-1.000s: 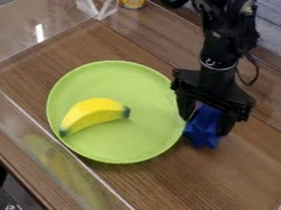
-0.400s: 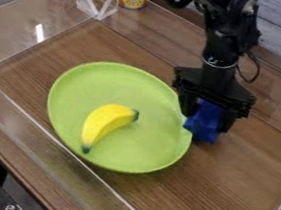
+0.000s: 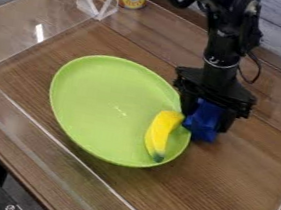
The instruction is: Put the blue object in the green plate
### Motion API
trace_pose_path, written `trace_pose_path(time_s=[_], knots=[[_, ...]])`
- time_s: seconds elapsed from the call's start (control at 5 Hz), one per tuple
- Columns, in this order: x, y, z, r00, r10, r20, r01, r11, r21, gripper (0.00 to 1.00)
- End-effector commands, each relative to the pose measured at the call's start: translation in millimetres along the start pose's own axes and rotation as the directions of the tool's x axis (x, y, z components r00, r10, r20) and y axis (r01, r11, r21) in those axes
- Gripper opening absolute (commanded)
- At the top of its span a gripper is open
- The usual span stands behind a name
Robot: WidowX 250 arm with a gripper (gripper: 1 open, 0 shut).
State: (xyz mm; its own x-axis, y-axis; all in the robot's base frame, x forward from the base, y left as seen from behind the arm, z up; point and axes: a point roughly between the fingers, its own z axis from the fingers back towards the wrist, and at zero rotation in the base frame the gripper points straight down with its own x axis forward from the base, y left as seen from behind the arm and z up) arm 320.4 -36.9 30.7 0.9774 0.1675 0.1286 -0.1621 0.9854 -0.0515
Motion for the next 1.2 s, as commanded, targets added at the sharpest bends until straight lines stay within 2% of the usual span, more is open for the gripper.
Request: trace_pose_path(time_s=[0.0,1.0], knots=[[8.3,5.8,12.1,1.0,-0.006,0.026,0.006,1.0,0.009,0.0],[8.8,15.9,33.3,0.998,-0.066,-0.009,0.067,0.996,0.058,0.0]])
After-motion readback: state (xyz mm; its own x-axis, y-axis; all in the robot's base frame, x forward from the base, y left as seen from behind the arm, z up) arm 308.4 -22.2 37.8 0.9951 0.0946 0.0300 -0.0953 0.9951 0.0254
